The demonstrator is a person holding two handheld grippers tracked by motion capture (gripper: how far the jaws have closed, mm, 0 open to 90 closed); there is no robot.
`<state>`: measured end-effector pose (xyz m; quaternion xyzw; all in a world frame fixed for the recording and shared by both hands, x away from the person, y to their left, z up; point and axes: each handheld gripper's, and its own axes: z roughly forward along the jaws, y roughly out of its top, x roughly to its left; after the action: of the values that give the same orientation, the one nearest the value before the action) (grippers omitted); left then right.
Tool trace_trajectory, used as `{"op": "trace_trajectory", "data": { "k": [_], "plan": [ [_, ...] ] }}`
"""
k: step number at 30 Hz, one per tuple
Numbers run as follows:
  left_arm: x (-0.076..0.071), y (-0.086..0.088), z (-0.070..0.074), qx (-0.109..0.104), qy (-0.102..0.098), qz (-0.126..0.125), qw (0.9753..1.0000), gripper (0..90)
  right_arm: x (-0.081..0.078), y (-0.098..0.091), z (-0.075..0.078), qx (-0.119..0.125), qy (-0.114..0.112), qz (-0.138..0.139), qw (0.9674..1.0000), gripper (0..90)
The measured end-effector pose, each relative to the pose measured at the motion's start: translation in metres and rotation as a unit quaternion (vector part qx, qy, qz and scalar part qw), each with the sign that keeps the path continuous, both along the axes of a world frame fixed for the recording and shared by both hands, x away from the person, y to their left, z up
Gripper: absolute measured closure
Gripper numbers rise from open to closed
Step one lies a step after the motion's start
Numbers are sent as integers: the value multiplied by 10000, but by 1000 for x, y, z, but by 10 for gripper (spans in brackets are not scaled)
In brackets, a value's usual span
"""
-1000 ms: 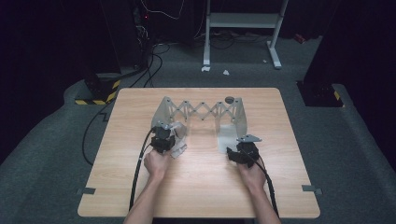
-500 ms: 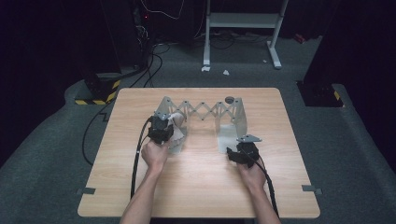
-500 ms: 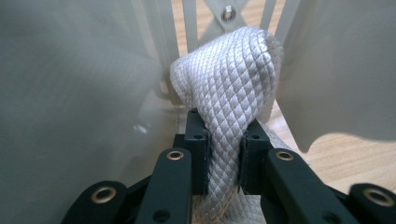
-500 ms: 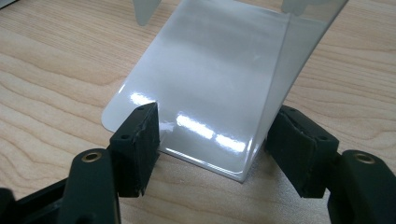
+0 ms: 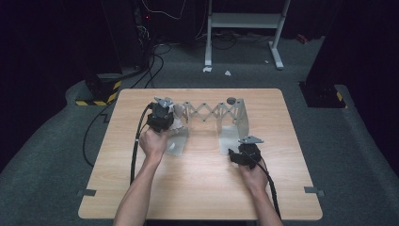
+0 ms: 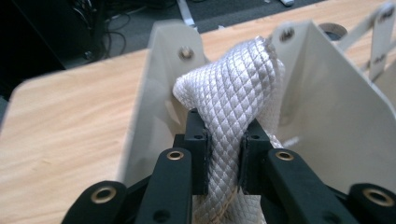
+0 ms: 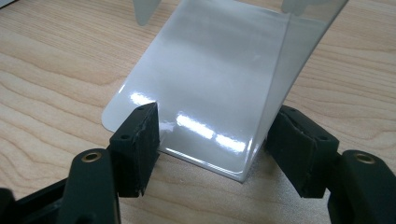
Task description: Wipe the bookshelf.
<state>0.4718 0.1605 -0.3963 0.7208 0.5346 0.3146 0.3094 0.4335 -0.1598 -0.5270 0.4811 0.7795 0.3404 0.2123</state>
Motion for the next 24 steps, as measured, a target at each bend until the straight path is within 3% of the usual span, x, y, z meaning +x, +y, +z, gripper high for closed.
{"op": "trace_trajectory", "data": {
  "k": [3,8,11,16,24],
  "plan": [
    [2,3,10,-58,-96,16,9999,774,0,0,0,2,-2,0,10000,347],
    [2,2,10,-98,-96,7,9999,775,0,0,0,3,-3,-1,10000,346],
    [3,0,-4,-86,19,1,10000,775,0,0,0,1,-1,-1,10000,347],
    [3,-4,-11,-48,39,-38,10000,775,0,0,0,0,-3,6,10000,346],
    [3,-8,-38,-57,300,-121,9995,775,0,0,0,1,0,1,10000,346]
  ]
}}
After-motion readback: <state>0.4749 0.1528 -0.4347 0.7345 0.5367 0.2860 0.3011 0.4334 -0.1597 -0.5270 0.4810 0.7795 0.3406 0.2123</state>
